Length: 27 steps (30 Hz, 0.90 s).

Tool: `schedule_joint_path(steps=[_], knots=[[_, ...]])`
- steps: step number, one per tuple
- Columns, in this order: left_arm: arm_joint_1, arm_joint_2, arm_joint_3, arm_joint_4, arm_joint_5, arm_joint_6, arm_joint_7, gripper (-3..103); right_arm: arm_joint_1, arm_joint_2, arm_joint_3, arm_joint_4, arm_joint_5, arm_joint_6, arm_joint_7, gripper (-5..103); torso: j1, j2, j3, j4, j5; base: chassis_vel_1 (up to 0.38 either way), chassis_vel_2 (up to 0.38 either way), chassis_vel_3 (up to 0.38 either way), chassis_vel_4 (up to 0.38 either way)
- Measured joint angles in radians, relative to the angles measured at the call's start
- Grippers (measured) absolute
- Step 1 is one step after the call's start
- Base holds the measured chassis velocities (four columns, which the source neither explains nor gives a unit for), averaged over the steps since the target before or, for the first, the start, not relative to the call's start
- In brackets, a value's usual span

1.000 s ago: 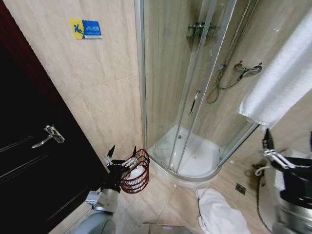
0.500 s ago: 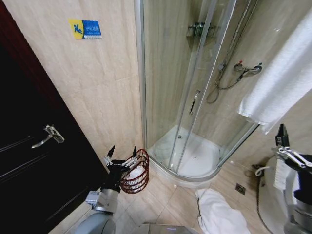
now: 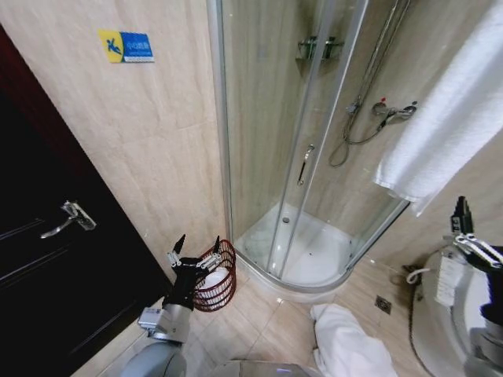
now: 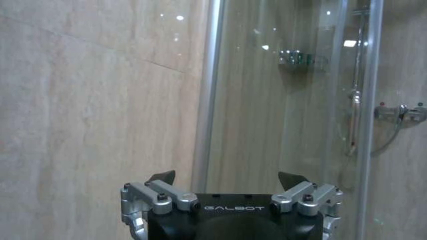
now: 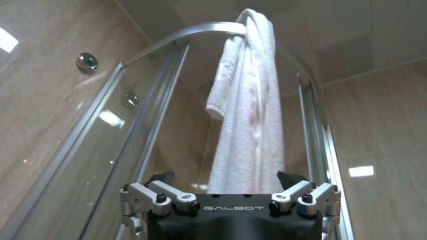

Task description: Discard the used towel into the hamper.

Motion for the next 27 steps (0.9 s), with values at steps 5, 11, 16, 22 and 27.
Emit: schedule_joint_path(steps=[5, 11, 16, 22, 27], knots=[[0.000, 0.000, 0.000, 0.000, 0.000, 0.000, 0.000, 100, -0.001, 0.006, -0.005, 0.004, -0.002, 0.000, -0.001, 100, 0.000, 0.000, 0.000, 0.0002, -0.0001, -0.098, -0.113, 0.119, 0.119], [0.000, 0.000, 0.000, 0.000, 0.000, 0.000, 0.000, 100, -0.003, 0.009, -0.006, 0.010, -0.002, 0.000, -0.003, 100, 0.000, 0.000, 0.000, 0.0000, 0.0000, -0.130, -0.132, 0.130, 0.124], [0.000, 0.000, 0.000, 0.000, 0.000, 0.000, 0.000, 100, -0.003, 0.009, -0.006, 0.012, -0.001, -0.002, -0.004, 100, 0.000, 0.000, 0.000, 0.0000, -0.0001, -0.157, -0.146, 0.152, 0.136], [0.000, 0.000, 0.000, 0.000, 0.000, 0.000, 0.000, 100, 0.002, 0.000, -0.005, 0.013, 0.001, -0.002, -0.003, 100, 0.000, 0.000, 0.000, 0.0000, 0.0001, -0.141, -0.159, 0.138, 0.140], [0.000, 0.000, 0.000, 0.000, 0.000, 0.000, 0.000, 100, 0.006, -0.010, -0.005, 0.013, 0.008, -0.003, -0.004, 100, 0.000, 0.000, 0.000, 0.0000, 0.0005, -0.108, -0.111, 0.089, 0.085]])
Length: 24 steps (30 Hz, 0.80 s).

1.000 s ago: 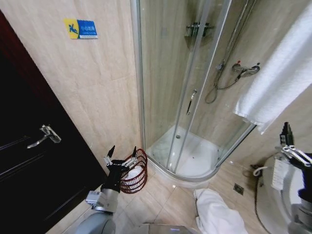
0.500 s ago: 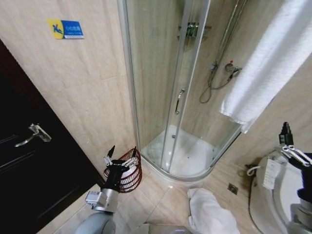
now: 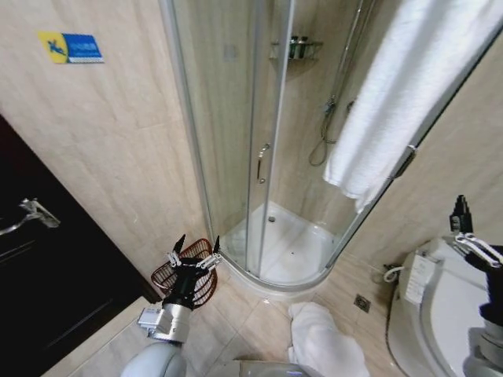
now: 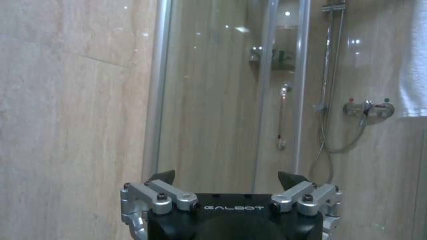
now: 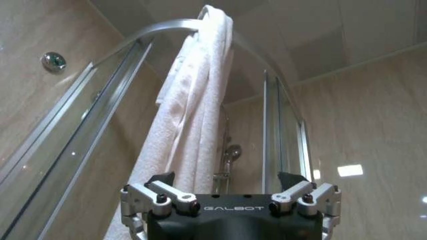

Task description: Discard the used towel into the hamper.

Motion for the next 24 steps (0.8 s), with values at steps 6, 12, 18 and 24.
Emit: schedule_joint_path(steps=[6, 12, 18, 24], knots=[[0.000, 0.001, -0.001, 0.000, 0.000, 0.000, 0.000, 100, 0.020, -0.044, 0.020, -0.009, 0.032, 0.011, -0.007, 100, 0.000, 0.000, 0.000, 0.0001, -0.0008, -0.011, -0.006, 0.003, 0.008], [0.000, 0.001, -0.001, 0.000, 0.000, 0.000, 0.000, 100, 0.044, -0.105, 0.062, -0.019, 0.066, -0.012, 0.018, 100, 0.000, 0.000, 0.000, 0.0000, -0.0004, 0.000, 0.000, 0.000, 0.000], [0.000, 0.000, 0.000, 0.000, 0.000, 0.000, 0.000, 100, 0.094, -0.194, 0.104, -0.024, 0.122, -0.063, 0.061, 100, -0.004, -0.008, -0.004, -0.0001, 0.0001, 0.004, 0.006, 0.026, 0.021], [0.000, 0.000, 0.000, 0.000, 0.000, 0.000, 0.000, 100, 0.150, -0.290, 0.141, -0.042, 0.173, -0.105, 0.102, 100, -0.008, -0.017, -0.009, 0.0000, -0.0003, 0.036, 0.063, 0.043, 0.046]])
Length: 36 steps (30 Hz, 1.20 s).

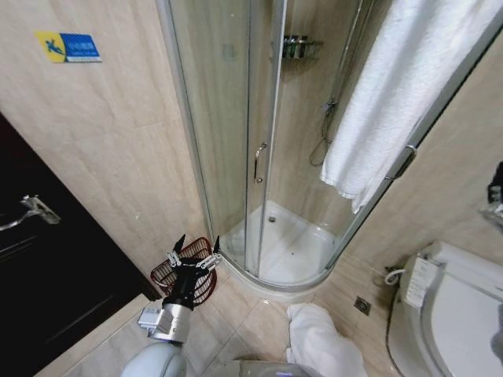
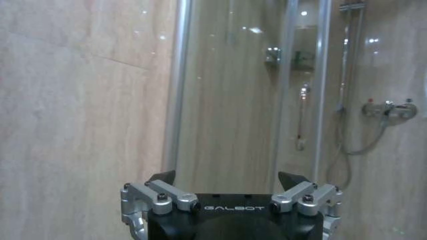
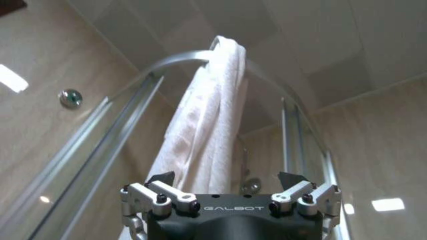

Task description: Discard the used towel into the hamper.

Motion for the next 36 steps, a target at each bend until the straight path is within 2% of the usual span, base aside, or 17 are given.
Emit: schedule_joint_path(steps=[3, 11, 14, 18, 21, 28, 32, 36], knots=[[0.000, 0.000, 0.000, 0.000, 0.000, 0.000, 0.000, 100, 0.051, -0.065, 0.018, -0.018, 0.055, -0.034, 0.029, 100, -0.002, -0.005, -0.002, 0.0000, 0.0002, 0.087, 0.084, 0.069, 0.060], [0.000, 0.000, 0.000, 0.000, 0.000, 0.000, 0.000, 100, 0.128, -0.177, 0.046, -0.064, 0.144, -0.097, 0.059, 100, -0.004, -0.010, -0.005, 0.0003, 0.0000, 0.084, 0.082, 0.092, 0.086], [0.000, 0.000, 0.000, 0.000, 0.000, 0.000, 0.000, 100, 0.185, -0.262, 0.053, -0.121, 0.194, -0.127, 0.073, 100, -0.005, -0.010, -0.005, 0.0003, 0.0001, 0.023, 0.038, 0.027, 0.028], [0.000, 0.000, 0.000, 0.000, 0.000, 0.000, 0.000, 100, 0.220, -0.307, 0.051, -0.150, 0.198, -0.149, 0.107, 100, -0.005, -0.010, -0.005, -0.0003, 0.0001, 0.000, 0.000, 0.000, 0.000], [0.000, 0.000, 0.000, 0.000, 0.000, 0.000, 0.000, 100, 0.299, -0.383, 0.011, -0.190, 0.222, -0.184, 0.153, 100, -0.005, -0.010, -0.005, 0.0000, 0.0001, 0.000, 0.000, 0.000, 0.000], [0.000, 0.000, 0.000, 0.000, 0.000, 0.000, 0.000, 100, 0.429, -0.466, -0.098, -0.223, 0.296, -0.223, 0.171, 100, -0.004, -0.009, -0.005, -0.0001, 0.0000, 0.000, 0.000, 0.000, 0.000], [0.000, 0.000, 0.000, 0.000, 0.000, 0.000, 0.000, 100, 0.518, -0.516, -0.178, -0.247, 0.300, -0.257, 0.183, 100, -0.004, -0.009, -0.004, 0.0004, -0.0001, 0.000, 0.000, 0.000, 0.000], [0.000, 0.000, 0.000, 0.000, 0.000, 0.000, 0.000, 100, 0.544, -0.540, -0.204, -0.267, 0.274, -0.285, 0.181, 100, -0.004, -0.009, -0.004, 0.0004, -0.0001, 0.000, 0.000, 0.000, 0.000]])
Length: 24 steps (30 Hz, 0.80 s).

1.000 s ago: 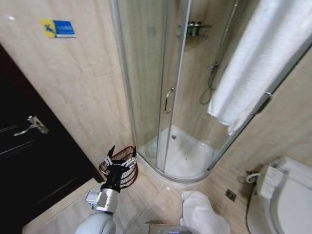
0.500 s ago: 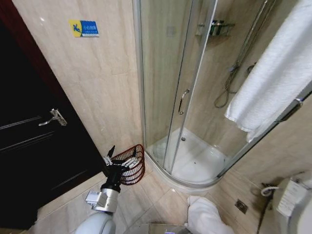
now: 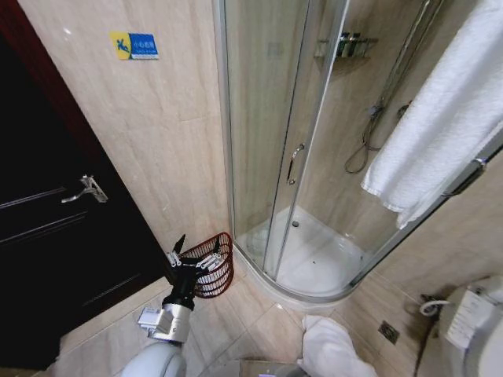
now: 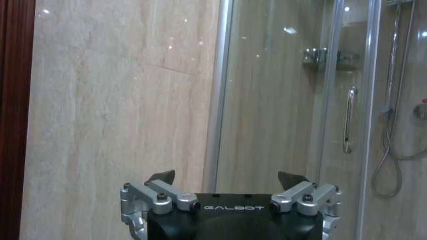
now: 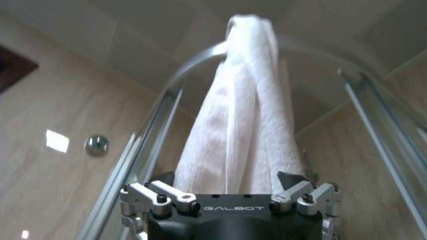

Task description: Discard the used towel into the hamper.

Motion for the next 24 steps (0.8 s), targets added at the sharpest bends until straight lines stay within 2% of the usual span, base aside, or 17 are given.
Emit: schedule_joint_path(steps=[6, 9, 13, 18, 21, 22, 23, 24], knots=[[0.000, 0.000, 0.000, 0.000, 0.000, 0.000, 0.000, 100, 0.004, -0.043, -0.014, -0.066, -0.070, -0.062, -0.027, 100, 0.000, 0.000, 0.000, -0.0003, 0.0001, 0.000, 0.000, 0.000, 0.000], [0.000, 0.000, 0.000, 0.000, 0.000, 0.000, 0.000, 100, 0.018, -0.060, -0.014, -0.111, -0.153, -0.067, -0.019, 100, 0.000, 0.000, 0.000, -0.0003, 0.0003, 0.000, 0.000, 0.000, 0.000], [0.000, 0.000, 0.000, 0.000, 0.000, 0.000, 0.000, 100, 0.037, -0.072, -0.011, -0.138, -0.190, -0.073, 0.012, 100, 0.000, 0.000, 0.000, -0.0002, 0.0002, 0.000, 0.000, 0.000, 0.000], [0.000, 0.000, 0.000, 0.000, 0.000, 0.000, 0.000, 100, 0.053, -0.086, 0.012, -0.177, -0.286, -0.062, 0.038, 100, 0.000, 0.001, 0.000, -0.0004, 0.0002, 0.000, 0.000, 0.000, 0.000], [0.000, 0.000, 0.000, 0.000, 0.000, 0.000, 0.000, 100, 0.063, -0.099, 0.013, -0.194, -0.269, -0.060, 0.038, 100, 0.000, 0.001, 0.000, -0.0004, 0.0003, 0.000, 0.000, 0.000, 0.000], [0.000, 0.000, 0.000, 0.000, 0.000, 0.000, 0.000, 100, 0.073, -0.109, 0.006, -0.203, -0.224, -0.058, 0.035, 100, 0.000, 0.001, 0.000, -0.0005, 0.0002, 0.000, 0.000, 0.000, 0.000], [0.000, 0.000, 0.000, 0.000, 0.000, 0.000, 0.000, 100, 0.073, -0.109, 0.006, -0.203, -0.224, -0.058, 0.035, 100, 0.000, 0.001, 0.000, -0.0005, 0.0002, 0.000, 0.000, 0.000, 0.000], [0.000, 0.000, 0.000, 0.000, 0.000, 0.000, 0.000, 100, 0.086, -0.123, -0.006, -0.211, -0.152, -0.057, 0.024, 100, 0.000, 0.001, 0.000, -0.0003, 0.0003, 0.000, 0.000, 0.000, 0.000]])
